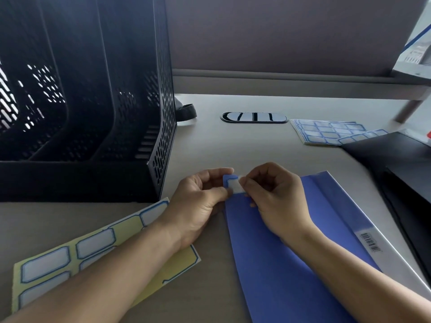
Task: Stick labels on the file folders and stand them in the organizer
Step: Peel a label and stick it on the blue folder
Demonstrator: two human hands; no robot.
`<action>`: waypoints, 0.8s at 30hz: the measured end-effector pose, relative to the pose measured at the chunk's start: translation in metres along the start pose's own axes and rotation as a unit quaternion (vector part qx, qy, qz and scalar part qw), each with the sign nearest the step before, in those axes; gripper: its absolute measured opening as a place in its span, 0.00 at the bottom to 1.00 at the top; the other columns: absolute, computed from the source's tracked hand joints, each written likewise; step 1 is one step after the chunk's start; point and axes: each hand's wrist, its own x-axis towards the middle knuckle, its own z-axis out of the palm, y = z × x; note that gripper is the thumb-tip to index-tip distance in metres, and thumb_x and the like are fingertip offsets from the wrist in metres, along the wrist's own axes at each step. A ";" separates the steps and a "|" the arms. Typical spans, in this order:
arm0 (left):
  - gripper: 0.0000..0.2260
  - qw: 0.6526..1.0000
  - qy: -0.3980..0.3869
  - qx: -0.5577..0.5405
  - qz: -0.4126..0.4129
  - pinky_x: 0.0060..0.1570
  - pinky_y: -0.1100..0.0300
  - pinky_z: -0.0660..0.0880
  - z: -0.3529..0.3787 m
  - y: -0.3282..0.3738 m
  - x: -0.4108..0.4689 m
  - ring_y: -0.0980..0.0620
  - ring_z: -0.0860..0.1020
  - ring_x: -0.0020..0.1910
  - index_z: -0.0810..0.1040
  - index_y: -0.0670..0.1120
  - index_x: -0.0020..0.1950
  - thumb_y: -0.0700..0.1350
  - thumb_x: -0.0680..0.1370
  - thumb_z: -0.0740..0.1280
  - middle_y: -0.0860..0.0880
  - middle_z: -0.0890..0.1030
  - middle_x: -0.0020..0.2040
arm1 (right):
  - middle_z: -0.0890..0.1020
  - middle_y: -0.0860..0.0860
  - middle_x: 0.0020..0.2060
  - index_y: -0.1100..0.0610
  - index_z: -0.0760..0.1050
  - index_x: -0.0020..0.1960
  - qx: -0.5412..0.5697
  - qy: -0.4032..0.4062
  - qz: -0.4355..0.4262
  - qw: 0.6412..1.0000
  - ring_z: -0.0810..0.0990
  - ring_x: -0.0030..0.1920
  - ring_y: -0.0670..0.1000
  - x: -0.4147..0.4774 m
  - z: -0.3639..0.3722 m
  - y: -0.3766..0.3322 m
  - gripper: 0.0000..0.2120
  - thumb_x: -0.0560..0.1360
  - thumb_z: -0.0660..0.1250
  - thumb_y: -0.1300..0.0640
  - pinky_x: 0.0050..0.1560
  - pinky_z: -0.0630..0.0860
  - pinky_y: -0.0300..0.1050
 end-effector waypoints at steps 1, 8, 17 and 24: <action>0.14 1.000 -0.001 0.000 0.000 0.57 0.47 0.78 0.000 0.000 0.000 0.44 0.81 0.48 0.81 0.41 0.56 0.28 0.75 0.66 0.41 0.83 0.48 | 0.82 0.51 0.30 0.53 0.78 0.38 -0.004 0.001 0.001 1.000 0.77 0.27 0.48 0.000 0.000 0.000 0.08 0.74 0.73 0.60 0.32 0.77 0.48; 0.14 1.000 0.002 -0.007 0.001 0.58 0.47 0.77 0.001 0.001 -0.001 0.43 0.81 0.49 0.81 0.40 0.55 0.26 0.75 0.65 0.39 0.82 0.49 | 0.82 0.48 0.30 0.51 0.78 0.38 -0.021 0.006 0.001 1.000 0.78 0.29 0.48 0.002 0.000 0.003 0.08 0.74 0.73 0.59 0.33 0.77 0.44; 0.15 1.000 0.004 -0.019 -0.013 0.52 0.50 0.80 0.001 0.002 0.000 0.44 0.82 0.45 0.80 0.40 0.56 0.25 0.74 0.65 0.39 0.83 0.47 | 0.82 0.48 0.30 0.51 0.78 0.38 -0.025 0.004 0.006 1.000 0.78 0.30 0.47 0.001 0.002 0.002 0.08 0.73 0.73 0.58 0.32 0.75 0.38; 0.10 0.999 0.030 -0.019 -0.039 0.52 0.48 0.80 0.008 0.006 0.001 0.43 0.82 0.44 0.80 0.38 0.55 0.33 0.74 0.70 0.35 0.83 0.50 | 0.82 0.49 0.31 0.52 0.78 0.39 -0.032 -0.002 0.020 0.999 0.80 0.32 0.49 0.001 0.002 0.003 0.06 0.74 0.72 0.58 0.36 0.78 0.47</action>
